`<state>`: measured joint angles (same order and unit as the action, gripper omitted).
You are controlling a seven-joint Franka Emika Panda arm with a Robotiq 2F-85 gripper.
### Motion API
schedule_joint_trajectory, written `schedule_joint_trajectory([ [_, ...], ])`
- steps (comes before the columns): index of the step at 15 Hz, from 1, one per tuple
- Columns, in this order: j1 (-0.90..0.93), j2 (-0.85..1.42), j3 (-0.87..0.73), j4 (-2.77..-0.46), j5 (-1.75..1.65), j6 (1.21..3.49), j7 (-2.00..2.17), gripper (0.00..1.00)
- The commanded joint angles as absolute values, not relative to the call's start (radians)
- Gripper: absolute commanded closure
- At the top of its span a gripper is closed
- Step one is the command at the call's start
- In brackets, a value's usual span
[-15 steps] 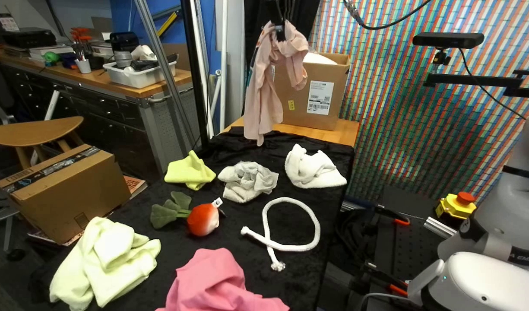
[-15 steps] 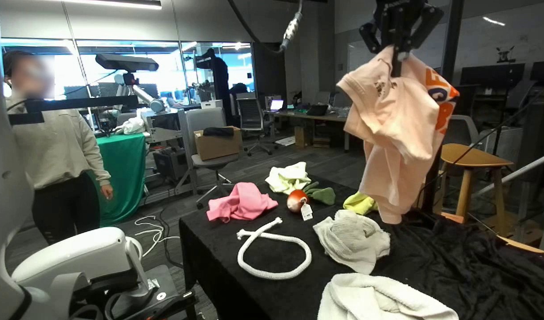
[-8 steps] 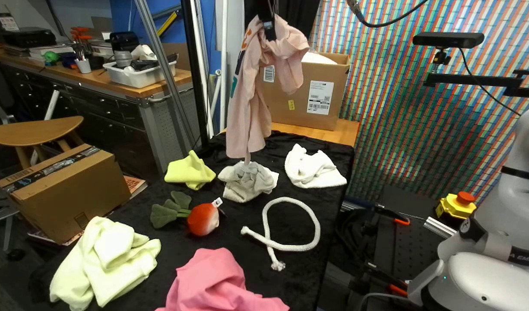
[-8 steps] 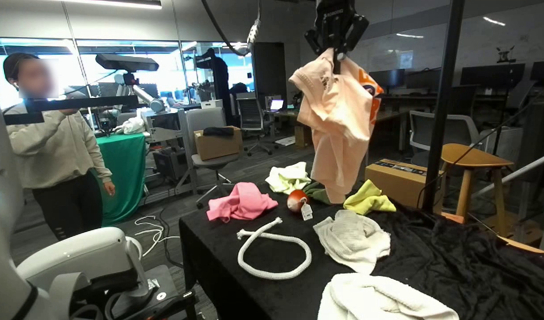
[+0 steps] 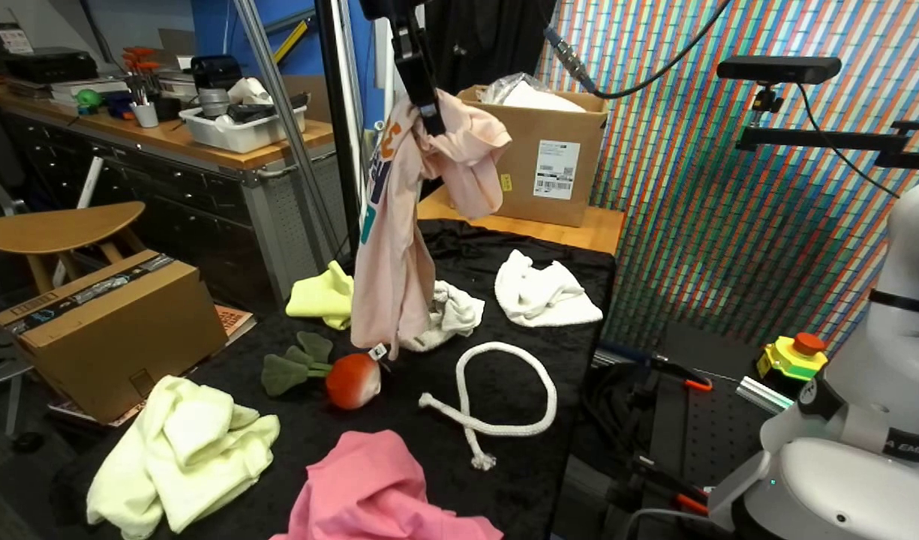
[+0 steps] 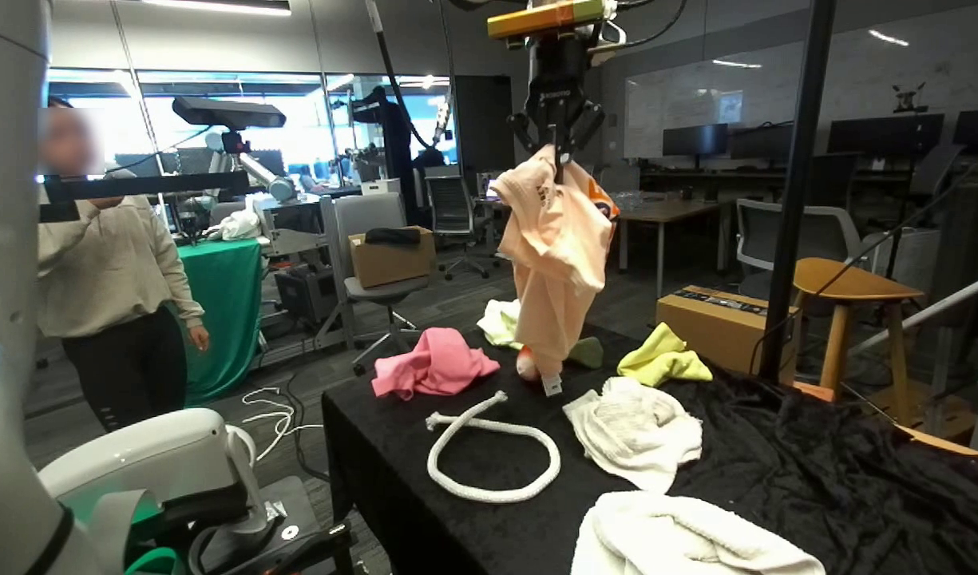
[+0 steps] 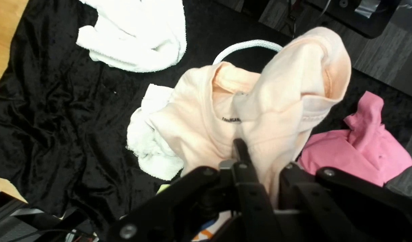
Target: Put the objects on the table on top of each other
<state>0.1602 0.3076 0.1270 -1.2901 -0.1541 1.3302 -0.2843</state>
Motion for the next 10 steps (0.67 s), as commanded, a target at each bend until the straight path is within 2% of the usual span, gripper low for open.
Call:
schedule_joint_trajectory([
  [1, 0.169, 0.288, 0.138, -1.314, -0.185, 1.293, -0.371, 0.97],
  [10, 0.148, 0.232, 0.136, -1.443, -0.187, 1.304, -0.371, 0.97],
])
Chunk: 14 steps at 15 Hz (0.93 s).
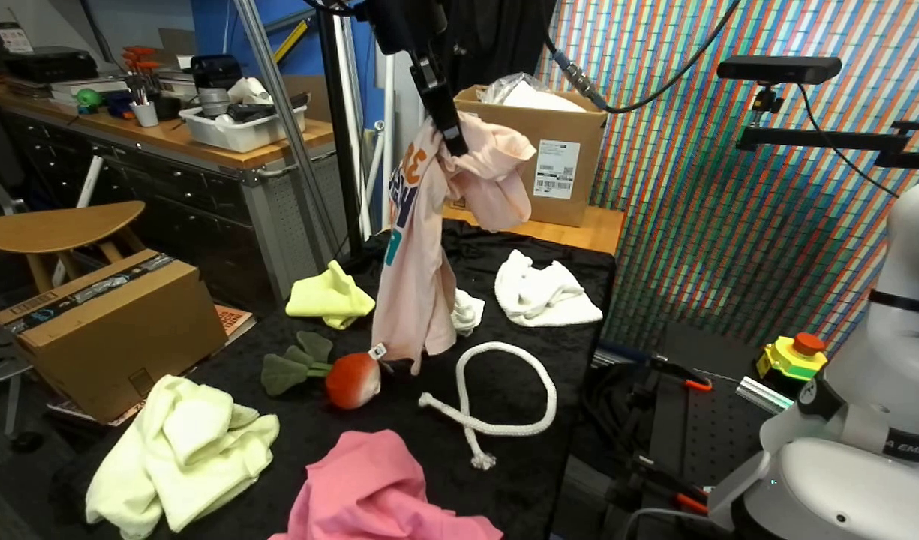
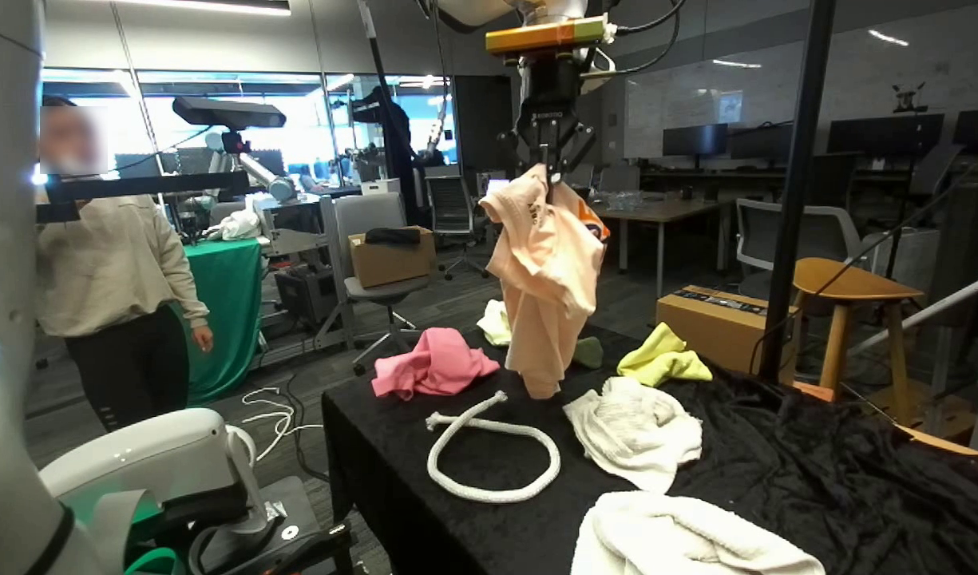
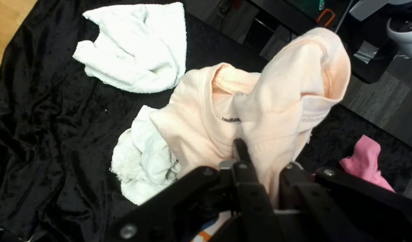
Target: Put the objects on the table on top of each other
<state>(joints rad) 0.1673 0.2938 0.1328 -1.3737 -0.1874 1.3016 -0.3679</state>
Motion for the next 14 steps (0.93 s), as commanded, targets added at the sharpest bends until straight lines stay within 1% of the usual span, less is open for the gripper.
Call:
schedule_joint_trajectory([
  [1, 0.143, 0.219, 0.134, -1.465, -0.184, 1.311, -0.368, 0.97],
  [7, 0.125, 0.220, 0.128, -1.513, -0.182, 1.309, -0.333, 0.97],
  [14, 0.124, 0.240, 0.127, -1.513, -0.189, 1.311, -0.299, 0.97],
])
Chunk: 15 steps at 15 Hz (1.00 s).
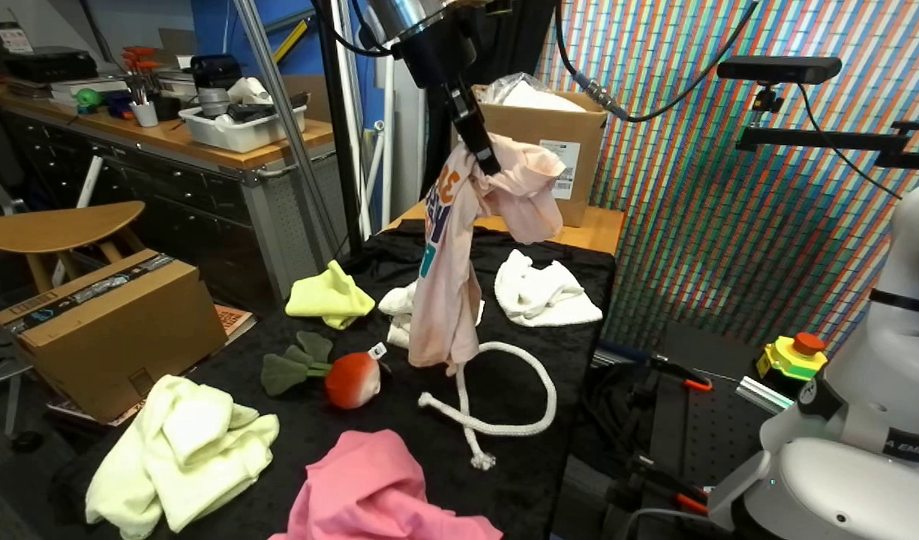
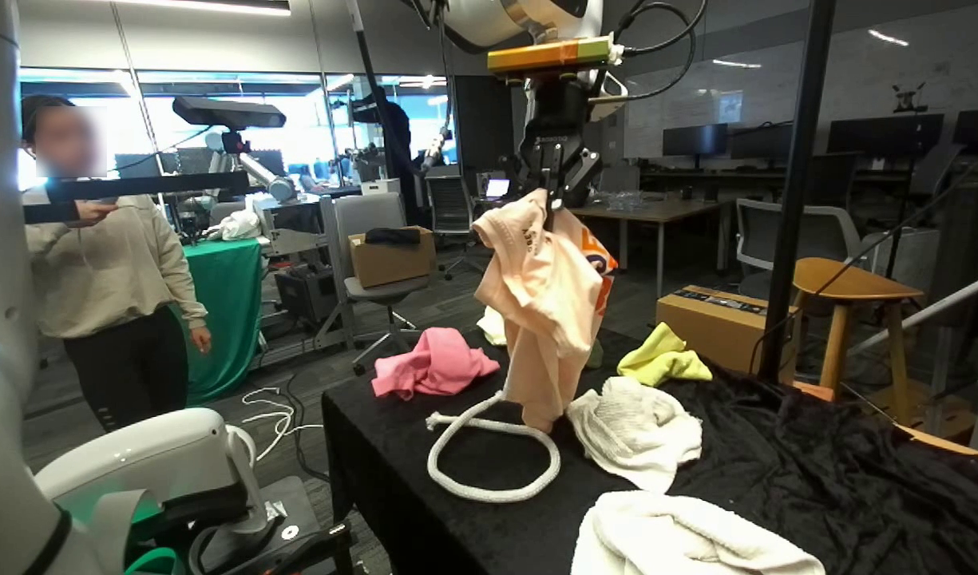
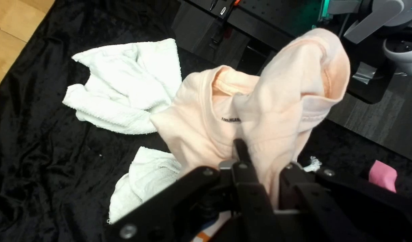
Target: Put the objects on the table on top of each other
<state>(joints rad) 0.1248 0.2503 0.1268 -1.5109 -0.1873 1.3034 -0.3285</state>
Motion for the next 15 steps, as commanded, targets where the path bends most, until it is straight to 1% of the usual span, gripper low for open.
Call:
schedule_joint_trajectory([
  [1, 0.123, 0.239, 0.127, -1.515, -0.184, 1.319, -0.290, 0.97],
  [2, 0.122, 0.239, 0.126, -1.517, -0.181, 1.330, -0.276, 0.95],
  [3, 0.122, 0.235, 0.124, -1.520, -0.175, 1.346, -0.252, 0.63],
  [4, 0.120, 0.235, 0.123, -1.518, -0.168, 1.353, -0.239, 0.63],
  [6, 0.120, 0.236, 0.121, -1.517, -0.160, 1.375, -0.201, 0.49],
  [10, 0.117, 0.242, 0.116, -1.510, -0.146, 1.387, -0.146, 0.18],
  [12, 0.112, 0.242, 0.111, -1.515, -0.139, 1.397, -0.121, 0.05],
  [13, 0.105, 0.240, 0.104, -1.524, -0.128, 1.410, -0.099, 0.01],
  [15, 0.089, 0.233, 0.087, -1.546, -0.098, 1.430, -0.054, 0.00],
])
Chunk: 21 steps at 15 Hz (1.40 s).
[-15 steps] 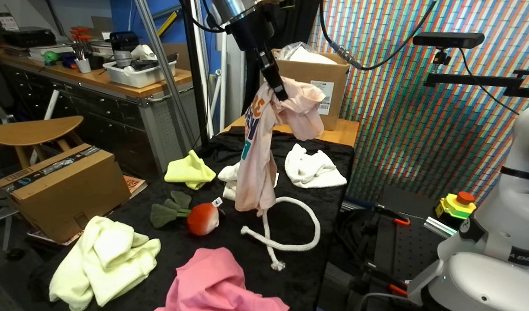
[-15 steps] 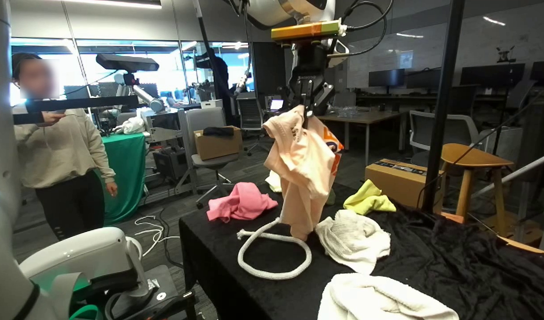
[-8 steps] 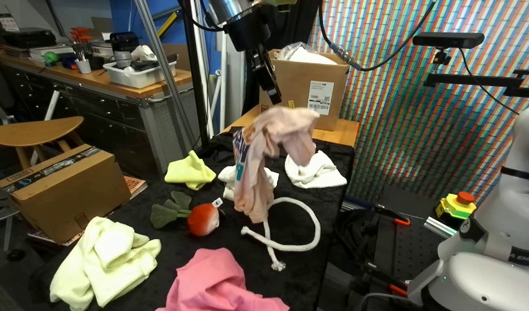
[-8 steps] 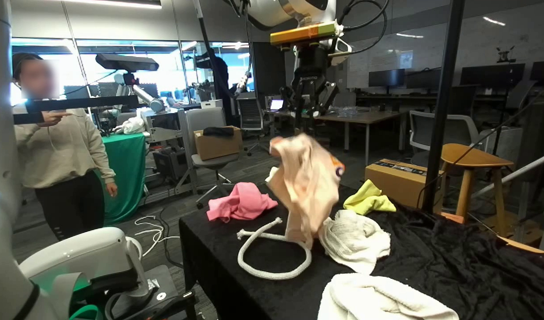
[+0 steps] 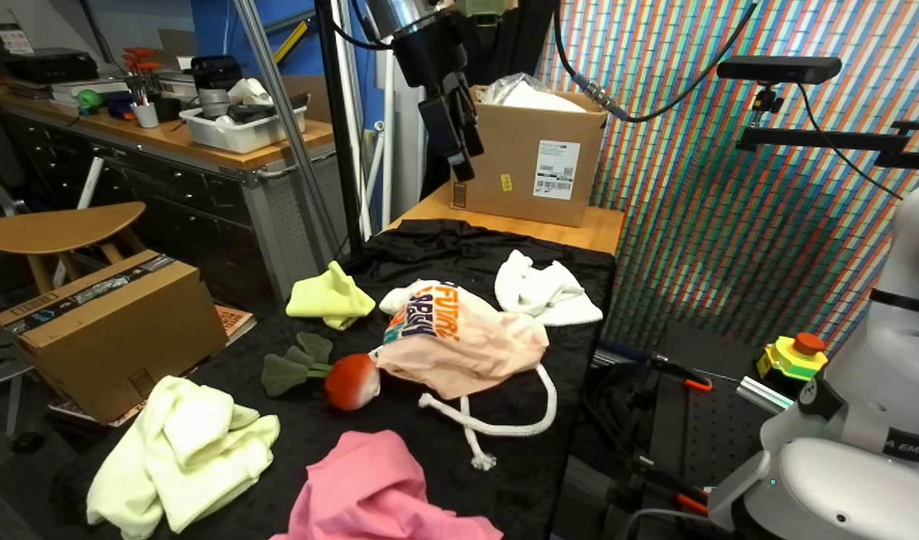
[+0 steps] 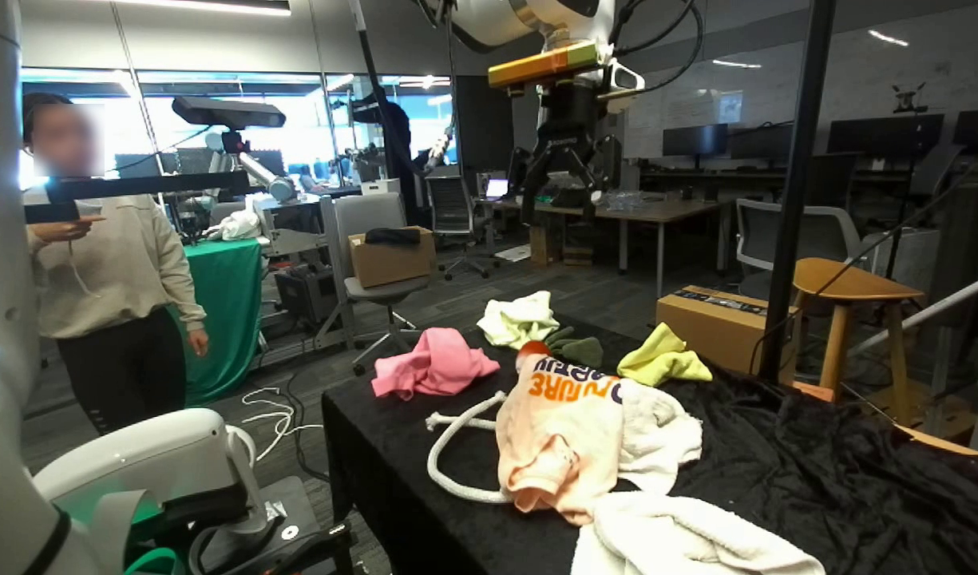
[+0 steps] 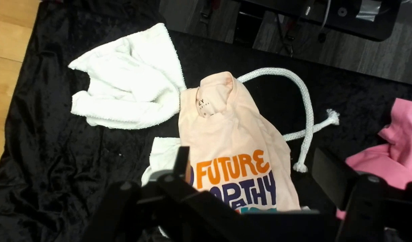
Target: Put the objects on the table on top of each other
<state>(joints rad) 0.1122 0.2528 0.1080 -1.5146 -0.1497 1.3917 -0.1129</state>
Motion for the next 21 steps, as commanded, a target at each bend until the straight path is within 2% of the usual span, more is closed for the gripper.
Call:
schedule_joint_trajectory([
  [1, 0.080, 0.233, 0.077, -1.559, -0.081, 1.445, -0.037, 0.00],
  [12, -0.005, 0.170, -0.003, -1.884, 0.170, 1.603, 0.137, 0.00],
  [21, -0.027, 0.029, -0.053, -2.283, 0.230, 1.958, 0.287, 0.00],
])
